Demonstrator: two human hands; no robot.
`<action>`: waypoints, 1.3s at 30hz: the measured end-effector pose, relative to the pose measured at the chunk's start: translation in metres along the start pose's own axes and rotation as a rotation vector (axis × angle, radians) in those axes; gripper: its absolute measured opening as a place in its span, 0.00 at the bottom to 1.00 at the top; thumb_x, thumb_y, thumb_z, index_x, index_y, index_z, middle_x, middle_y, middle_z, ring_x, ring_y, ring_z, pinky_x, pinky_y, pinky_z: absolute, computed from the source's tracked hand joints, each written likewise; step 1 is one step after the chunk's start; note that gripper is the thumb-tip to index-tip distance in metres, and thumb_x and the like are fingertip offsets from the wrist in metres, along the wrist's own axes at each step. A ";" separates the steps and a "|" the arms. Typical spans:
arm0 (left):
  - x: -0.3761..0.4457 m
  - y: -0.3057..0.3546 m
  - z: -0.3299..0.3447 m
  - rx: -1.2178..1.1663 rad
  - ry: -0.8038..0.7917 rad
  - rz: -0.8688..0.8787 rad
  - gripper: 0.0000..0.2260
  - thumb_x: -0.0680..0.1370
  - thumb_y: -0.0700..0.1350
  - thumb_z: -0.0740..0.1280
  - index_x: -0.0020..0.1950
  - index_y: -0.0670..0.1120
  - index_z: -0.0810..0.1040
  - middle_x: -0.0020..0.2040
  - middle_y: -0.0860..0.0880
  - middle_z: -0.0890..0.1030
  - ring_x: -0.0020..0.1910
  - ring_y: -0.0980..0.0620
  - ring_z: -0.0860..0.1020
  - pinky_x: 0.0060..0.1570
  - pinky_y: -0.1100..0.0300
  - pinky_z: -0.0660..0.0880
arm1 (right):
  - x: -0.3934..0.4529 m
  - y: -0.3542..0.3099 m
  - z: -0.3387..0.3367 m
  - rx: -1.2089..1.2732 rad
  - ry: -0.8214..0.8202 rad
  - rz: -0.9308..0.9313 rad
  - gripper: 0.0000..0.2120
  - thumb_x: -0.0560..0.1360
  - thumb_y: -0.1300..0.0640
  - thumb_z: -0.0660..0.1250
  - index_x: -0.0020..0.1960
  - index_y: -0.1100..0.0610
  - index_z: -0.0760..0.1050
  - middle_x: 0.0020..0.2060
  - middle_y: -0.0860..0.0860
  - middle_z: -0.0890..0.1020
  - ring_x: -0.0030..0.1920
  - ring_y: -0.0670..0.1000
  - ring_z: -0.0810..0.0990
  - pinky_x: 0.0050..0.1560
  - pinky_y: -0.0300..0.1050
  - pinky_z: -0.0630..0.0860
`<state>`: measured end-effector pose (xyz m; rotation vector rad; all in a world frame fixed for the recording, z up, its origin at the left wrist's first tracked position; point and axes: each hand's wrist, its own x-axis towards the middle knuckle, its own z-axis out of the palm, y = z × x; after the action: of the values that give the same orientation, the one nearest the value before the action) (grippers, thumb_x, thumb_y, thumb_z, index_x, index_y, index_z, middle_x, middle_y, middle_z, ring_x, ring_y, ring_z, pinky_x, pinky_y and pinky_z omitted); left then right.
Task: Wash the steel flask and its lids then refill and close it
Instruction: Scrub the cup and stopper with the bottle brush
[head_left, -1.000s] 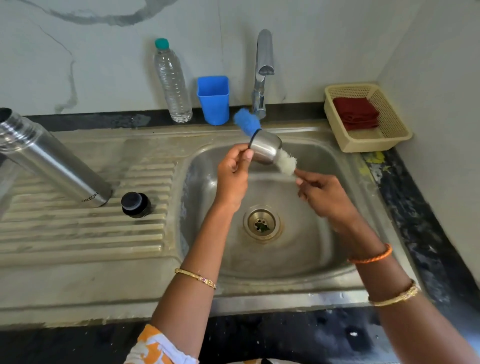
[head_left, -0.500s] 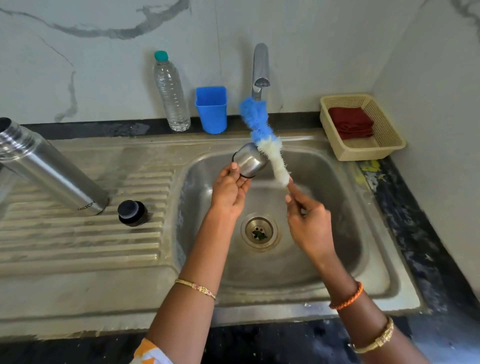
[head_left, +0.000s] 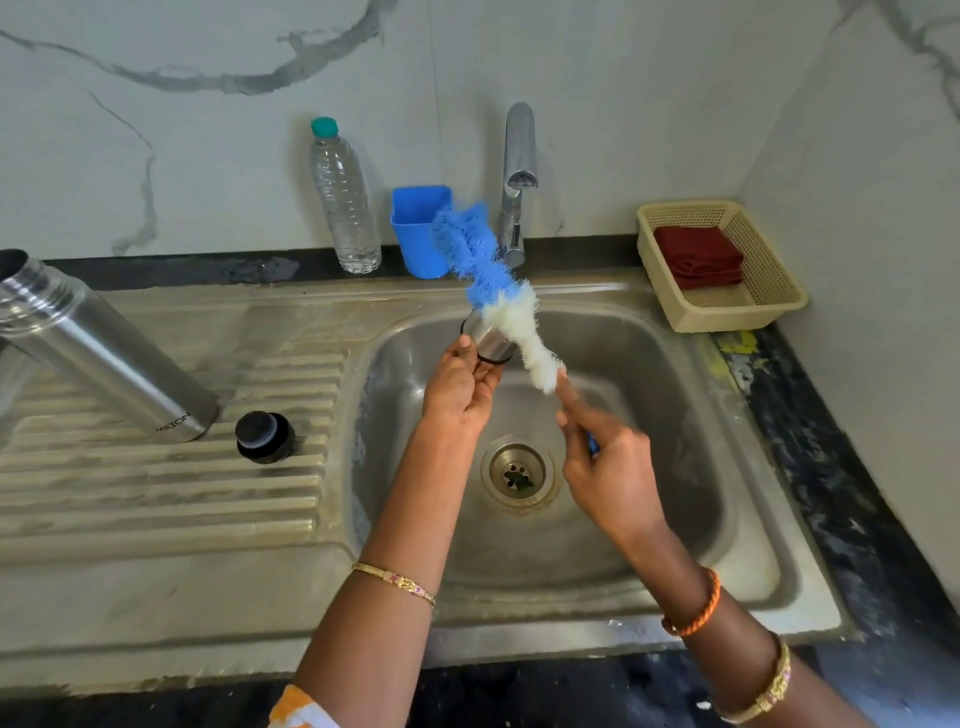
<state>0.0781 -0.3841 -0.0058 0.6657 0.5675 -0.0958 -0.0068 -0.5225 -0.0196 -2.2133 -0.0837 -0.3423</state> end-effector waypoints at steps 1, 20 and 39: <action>0.000 0.000 -0.001 0.009 0.001 -0.009 0.13 0.82 0.41 0.59 0.66 0.38 0.70 0.55 0.40 0.80 0.61 0.43 0.76 0.57 0.53 0.74 | 0.003 0.002 0.000 0.003 0.007 0.016 0.22 0.76 0.64 0.64 0.67 0.47 0.71 0.30 0.37 0.69 0.27 0.37 0.71 0.32 0.34 0.65; -0.010 0.000 0.004 0.010 0.006 -0.086 0.04 0.82 0.38 0.59 0.51 0.40 0.73 0.54 0.41 0.79 0.64 0.43 0.75 0.60 0.52 0.72 | 0.026 0.021 -0.003 -0.029 0.032 -0.017 0.23 0.77 0.63 0.63 0.68 0.46 0.66 0.37 0.52 0.82 0.29 0.47 0.74 0.33 0.53 0.78; -0.001 0.012 0.001 0.423 0.096 0.188 0.08 0.80 0.37 0.63 0.43 0.46 0.77 0.41 0.48 0.81 0.44 0.50 0.80 0.45 0.57 0.79 | 0.005 -0.013 -0.002 -0.470 -0.048 -0.160 0.31 0.69 0.67 0.67 0.69 0.49 0.70 0.35 0.53 0.76 0.27 0.60 0.76 0.22 0.50 0.74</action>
<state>0.0813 -0.3758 0.0017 1.1364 0.5794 -0.0066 -0.0049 -0.5162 -0.0070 -2.6882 -0.2273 -0.4303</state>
